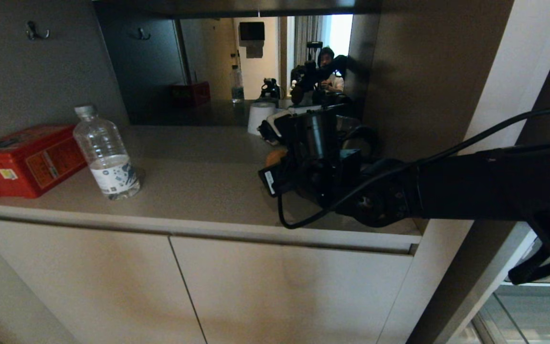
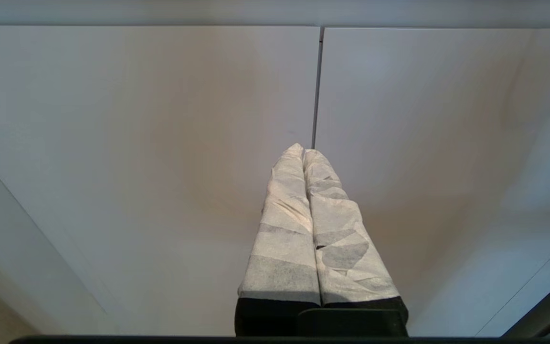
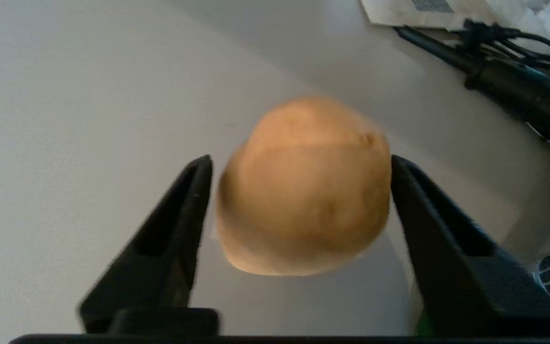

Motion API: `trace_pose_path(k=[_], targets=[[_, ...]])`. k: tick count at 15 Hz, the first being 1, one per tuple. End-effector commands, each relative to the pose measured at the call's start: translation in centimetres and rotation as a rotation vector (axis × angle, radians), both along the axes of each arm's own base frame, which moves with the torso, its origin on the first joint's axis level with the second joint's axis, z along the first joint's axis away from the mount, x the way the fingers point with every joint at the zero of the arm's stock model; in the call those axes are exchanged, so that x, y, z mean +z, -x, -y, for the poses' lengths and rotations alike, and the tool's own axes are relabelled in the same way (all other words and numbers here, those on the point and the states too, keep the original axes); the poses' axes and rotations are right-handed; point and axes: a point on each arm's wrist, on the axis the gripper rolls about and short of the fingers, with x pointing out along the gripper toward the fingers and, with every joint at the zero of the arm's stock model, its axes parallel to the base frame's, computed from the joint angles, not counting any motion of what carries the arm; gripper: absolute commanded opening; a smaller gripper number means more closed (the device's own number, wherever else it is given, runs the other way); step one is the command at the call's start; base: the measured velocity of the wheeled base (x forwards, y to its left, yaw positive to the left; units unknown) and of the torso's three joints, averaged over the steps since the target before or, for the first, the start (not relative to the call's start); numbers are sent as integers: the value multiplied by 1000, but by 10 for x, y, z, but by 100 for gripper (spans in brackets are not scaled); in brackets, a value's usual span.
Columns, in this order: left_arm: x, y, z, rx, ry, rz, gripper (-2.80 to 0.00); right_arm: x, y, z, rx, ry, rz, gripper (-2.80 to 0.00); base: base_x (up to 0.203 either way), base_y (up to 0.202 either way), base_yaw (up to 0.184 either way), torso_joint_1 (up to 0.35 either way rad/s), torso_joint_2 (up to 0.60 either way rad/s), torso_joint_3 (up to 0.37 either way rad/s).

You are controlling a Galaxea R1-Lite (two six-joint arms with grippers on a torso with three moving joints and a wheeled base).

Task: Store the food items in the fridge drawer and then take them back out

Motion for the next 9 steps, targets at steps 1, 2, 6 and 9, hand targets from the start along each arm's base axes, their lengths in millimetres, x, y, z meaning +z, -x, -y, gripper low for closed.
trace_pose_path(k=[1,2,6,9], targets=[[-3,-1,0,0,0,-12,-280,-1,-4,3,-11,2,0,0,0,0,0,0,0,0],[-3,-1,0,0,0,-12,-280,-1,-4,3,-12,2,0,0,0,0,0,0,0,0],[-3,-1,0,0,0,-12,-280,0,-2,3,-12,-5,2,0,0,0,0,0,0,0],[-3,-1,0,0,0,-12,-280,18,6,7,-4,-29,30,0,0,0,0,0,0,0]])
